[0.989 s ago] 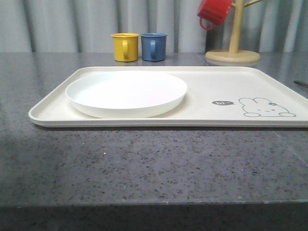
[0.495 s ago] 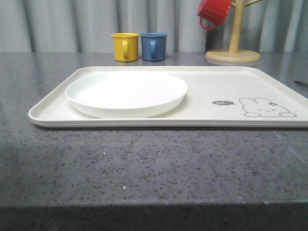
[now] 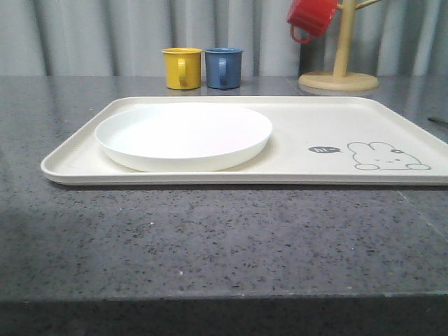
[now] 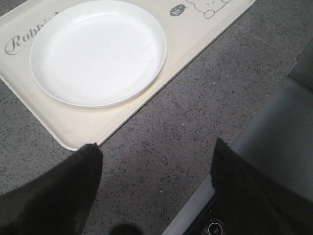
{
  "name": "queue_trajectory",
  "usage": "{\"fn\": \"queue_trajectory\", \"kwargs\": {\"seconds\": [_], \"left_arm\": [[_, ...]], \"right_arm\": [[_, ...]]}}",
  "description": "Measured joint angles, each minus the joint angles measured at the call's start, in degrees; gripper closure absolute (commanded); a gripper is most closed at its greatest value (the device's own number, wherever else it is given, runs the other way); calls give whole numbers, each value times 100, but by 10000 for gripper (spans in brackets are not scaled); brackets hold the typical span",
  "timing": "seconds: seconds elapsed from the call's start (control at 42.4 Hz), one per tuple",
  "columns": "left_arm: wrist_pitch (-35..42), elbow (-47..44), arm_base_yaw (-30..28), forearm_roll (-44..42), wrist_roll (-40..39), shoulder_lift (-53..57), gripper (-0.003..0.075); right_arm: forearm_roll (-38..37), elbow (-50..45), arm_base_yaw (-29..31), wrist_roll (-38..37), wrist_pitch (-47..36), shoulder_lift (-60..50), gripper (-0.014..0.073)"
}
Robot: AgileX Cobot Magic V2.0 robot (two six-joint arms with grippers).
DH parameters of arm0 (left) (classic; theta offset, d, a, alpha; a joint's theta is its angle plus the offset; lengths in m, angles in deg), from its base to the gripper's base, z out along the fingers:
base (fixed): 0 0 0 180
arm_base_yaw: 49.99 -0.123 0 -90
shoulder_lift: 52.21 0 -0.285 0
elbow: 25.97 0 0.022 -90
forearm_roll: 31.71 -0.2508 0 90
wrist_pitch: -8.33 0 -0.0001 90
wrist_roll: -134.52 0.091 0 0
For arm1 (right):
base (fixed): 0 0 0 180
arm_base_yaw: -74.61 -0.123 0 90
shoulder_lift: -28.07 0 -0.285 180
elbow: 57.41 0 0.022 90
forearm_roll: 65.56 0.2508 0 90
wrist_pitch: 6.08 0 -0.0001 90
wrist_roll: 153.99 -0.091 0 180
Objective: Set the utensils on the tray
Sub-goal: 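Release the plate and raise the left gripper away, then grasp the silver fork beside the tray with the right gripper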
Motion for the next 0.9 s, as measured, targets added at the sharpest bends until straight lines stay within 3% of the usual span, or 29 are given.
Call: {"fn": "queue_trajectory", "kwargs": {"seconds": [0.353,0.73,0.895], "left_arm": [[0,0,0,0,0,0,249],[0,0,0,0,-5,0,249],[0,0,0,0,-5,0,249]], "right_arm": [[91,1108,31,210,243,1816,58],[130,1568,100,237,292,2993,61],[135,1627,100,237,304,3194,146]]}}
